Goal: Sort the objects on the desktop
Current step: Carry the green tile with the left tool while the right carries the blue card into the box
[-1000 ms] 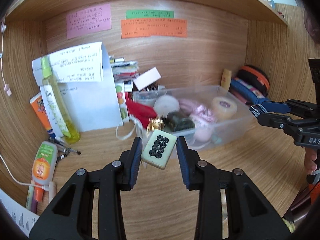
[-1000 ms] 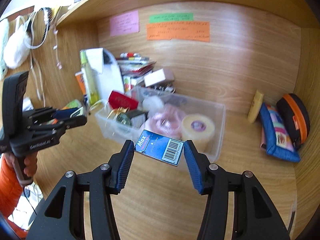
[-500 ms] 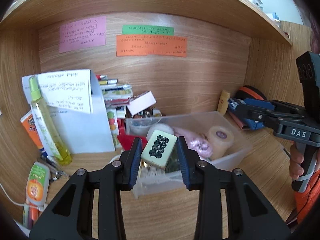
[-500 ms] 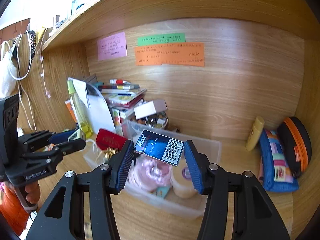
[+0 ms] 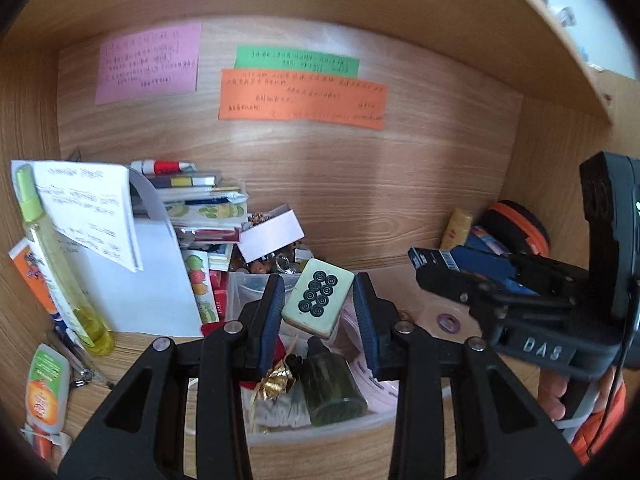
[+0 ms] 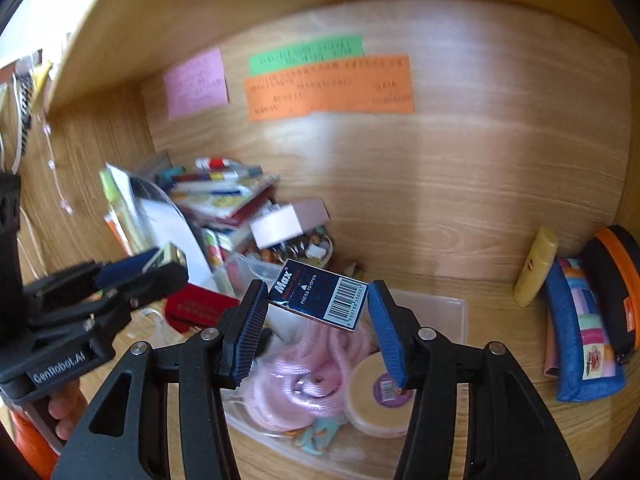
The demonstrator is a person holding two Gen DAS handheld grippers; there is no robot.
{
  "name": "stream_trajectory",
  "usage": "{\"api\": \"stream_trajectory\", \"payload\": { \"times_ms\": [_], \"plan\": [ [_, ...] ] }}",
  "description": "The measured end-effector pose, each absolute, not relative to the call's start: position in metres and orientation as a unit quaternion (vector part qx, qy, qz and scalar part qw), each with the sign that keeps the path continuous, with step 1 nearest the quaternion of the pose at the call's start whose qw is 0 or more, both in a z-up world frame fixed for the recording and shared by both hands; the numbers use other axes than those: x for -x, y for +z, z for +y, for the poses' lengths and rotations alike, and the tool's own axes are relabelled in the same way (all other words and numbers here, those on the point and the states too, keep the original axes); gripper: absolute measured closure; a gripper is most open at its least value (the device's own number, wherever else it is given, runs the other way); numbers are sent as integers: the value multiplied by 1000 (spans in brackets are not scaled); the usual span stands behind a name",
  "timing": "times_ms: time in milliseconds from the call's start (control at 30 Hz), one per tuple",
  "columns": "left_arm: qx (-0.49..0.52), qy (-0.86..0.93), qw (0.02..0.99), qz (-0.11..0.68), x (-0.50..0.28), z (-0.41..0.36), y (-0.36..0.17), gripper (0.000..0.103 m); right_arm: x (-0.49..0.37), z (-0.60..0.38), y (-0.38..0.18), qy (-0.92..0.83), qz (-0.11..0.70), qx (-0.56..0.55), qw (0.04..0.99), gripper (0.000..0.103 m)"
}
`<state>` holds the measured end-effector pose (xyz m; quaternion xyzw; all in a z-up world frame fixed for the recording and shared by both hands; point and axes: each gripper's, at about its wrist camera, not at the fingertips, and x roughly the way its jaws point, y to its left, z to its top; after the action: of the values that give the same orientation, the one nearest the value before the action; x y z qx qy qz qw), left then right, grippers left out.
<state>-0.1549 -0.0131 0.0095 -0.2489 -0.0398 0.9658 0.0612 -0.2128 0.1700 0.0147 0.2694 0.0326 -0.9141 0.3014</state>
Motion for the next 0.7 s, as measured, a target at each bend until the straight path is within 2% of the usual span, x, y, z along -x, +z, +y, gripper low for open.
{"api": "stream_trajectory", "payload": {
  "times_ms": [333,700],
  "plan": [
    [292,954,56,-41,180,-12,-22,68,236,177,-10,-910,14,-307,278,55],
    [300,954,20,-12,188,-3,-40,68,240,170,-26,-921,39,-307,235,55]
  ]
}}
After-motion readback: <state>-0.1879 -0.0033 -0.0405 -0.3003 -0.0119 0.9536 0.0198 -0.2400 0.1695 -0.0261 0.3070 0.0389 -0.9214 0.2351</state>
